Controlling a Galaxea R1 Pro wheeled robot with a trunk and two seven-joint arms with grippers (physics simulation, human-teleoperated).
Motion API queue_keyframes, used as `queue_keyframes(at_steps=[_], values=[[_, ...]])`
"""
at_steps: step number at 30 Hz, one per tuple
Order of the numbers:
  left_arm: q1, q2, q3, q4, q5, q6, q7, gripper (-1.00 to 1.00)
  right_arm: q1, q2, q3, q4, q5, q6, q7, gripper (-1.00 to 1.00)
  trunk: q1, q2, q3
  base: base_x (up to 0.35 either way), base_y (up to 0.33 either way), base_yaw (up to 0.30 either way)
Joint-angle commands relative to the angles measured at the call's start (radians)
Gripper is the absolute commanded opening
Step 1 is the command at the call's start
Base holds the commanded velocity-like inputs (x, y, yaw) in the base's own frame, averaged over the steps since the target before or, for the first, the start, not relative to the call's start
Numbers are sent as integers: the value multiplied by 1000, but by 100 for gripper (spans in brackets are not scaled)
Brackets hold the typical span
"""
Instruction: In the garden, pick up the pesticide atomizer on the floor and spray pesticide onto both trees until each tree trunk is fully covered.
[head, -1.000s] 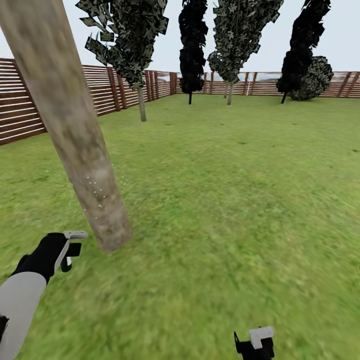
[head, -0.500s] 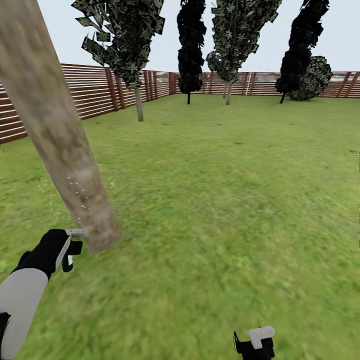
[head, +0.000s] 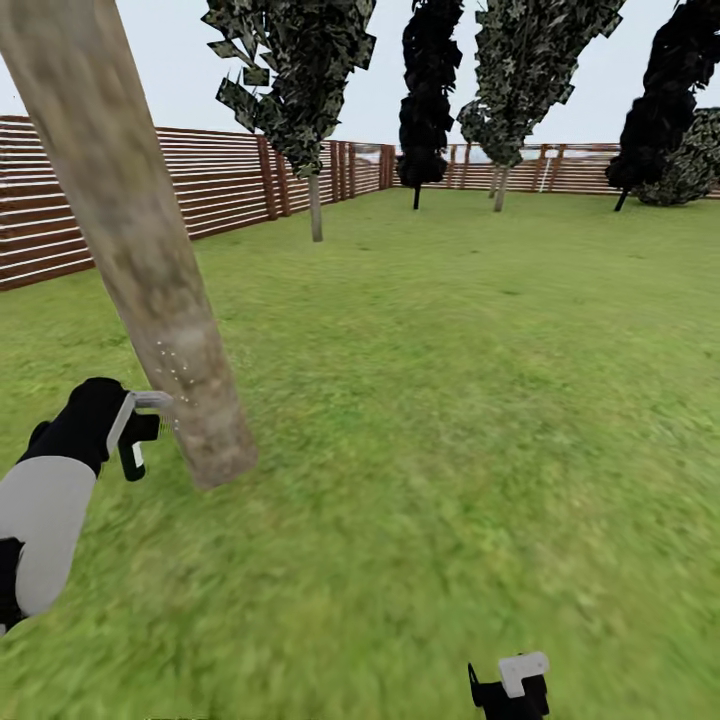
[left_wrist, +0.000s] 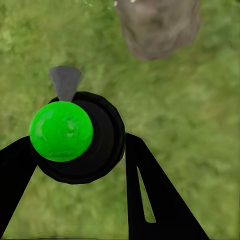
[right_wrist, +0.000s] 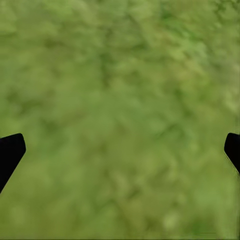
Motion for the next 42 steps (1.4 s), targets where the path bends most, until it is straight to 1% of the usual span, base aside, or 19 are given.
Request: queue_keyframes(at_steps=[1,11,21,29,42], values=[[-1,0,3,-1,-5,4,-2,-100,-1,0,4,0,10,0,-10,100,0,0,-1,205,-204,206],[6,1,1,-1,-5,3,1,-100,-1,-2,3,1,10,-1,-10,100,0,0,-1,266,-54,16],[-3,1,5,-2,-5,3,2,-100,-1,0,4,0,10,-1,-10,100,0,0,-1,27,-259,29],[-4,1,3,-2,-5,3,4,-100,-1,0,4,0,10,-2,-10,100,0,0,-1,225,-188,252],[-4,1,3,-2,-5,5,4,-100,0,-1,4,2,10,-1,-10,100,0,0,-1,184,-220,10]])
